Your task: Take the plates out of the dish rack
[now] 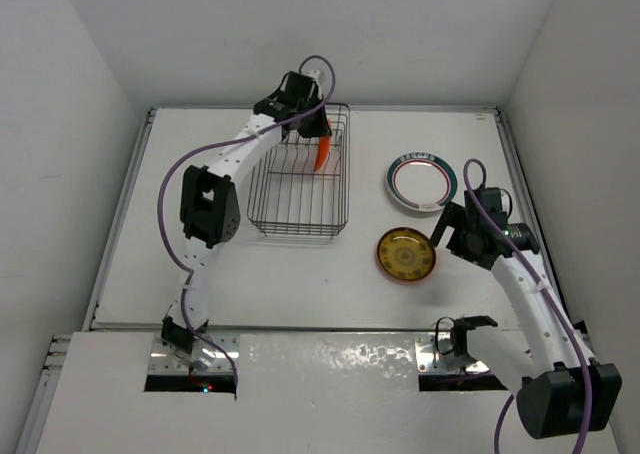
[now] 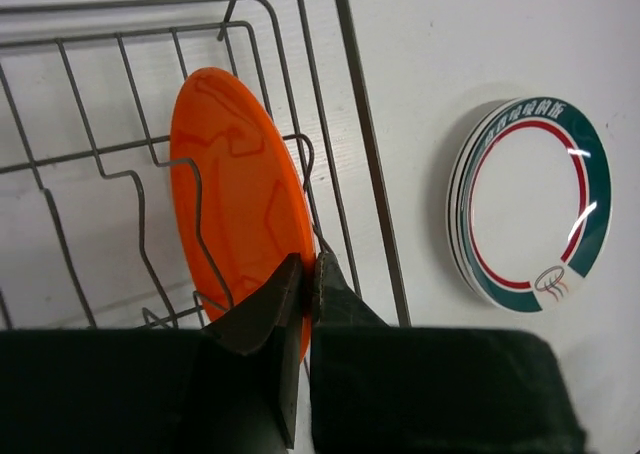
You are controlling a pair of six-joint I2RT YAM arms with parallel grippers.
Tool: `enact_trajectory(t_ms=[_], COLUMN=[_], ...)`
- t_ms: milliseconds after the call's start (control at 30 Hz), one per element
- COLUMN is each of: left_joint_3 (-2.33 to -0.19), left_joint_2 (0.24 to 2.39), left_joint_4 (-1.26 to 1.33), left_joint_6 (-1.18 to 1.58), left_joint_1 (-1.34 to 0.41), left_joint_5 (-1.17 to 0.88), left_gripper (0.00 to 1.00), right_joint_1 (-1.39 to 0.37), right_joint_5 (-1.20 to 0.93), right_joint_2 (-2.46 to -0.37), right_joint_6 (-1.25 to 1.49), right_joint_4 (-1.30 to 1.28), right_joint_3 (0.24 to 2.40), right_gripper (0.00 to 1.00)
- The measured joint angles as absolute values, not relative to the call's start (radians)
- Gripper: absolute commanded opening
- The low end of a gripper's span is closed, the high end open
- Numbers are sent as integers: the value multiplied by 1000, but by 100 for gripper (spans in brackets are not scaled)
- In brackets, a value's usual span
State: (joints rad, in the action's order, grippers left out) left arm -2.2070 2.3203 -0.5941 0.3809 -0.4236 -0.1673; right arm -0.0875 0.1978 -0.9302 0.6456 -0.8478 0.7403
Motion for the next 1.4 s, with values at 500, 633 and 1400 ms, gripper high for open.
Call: enact_trajectory(t_ms=[500, 633, 1400], left_joint_3=[-1931, -1673, -1461], left_joint_2=[1824, 1660, 1597], left_joint_4=[-507, -433, -352], left_joint_6=[-56, -223, -513], left_joint_1=[-476, -676, -1068], left_joint_5=[-281, -134, 138], left_gripper=[0, 0, 100], right_joint_1=[-88, -88, -217], right_joint_5=[-10, -123, -237], right_joint_2=[-1084, -1198, -1200], right_joint_6=[809, 935, 1140], right_joint_4=[-832, -738, -507], right_joint_3=[1206, 1305, 1026], right_gripper=[99, 99, 0])
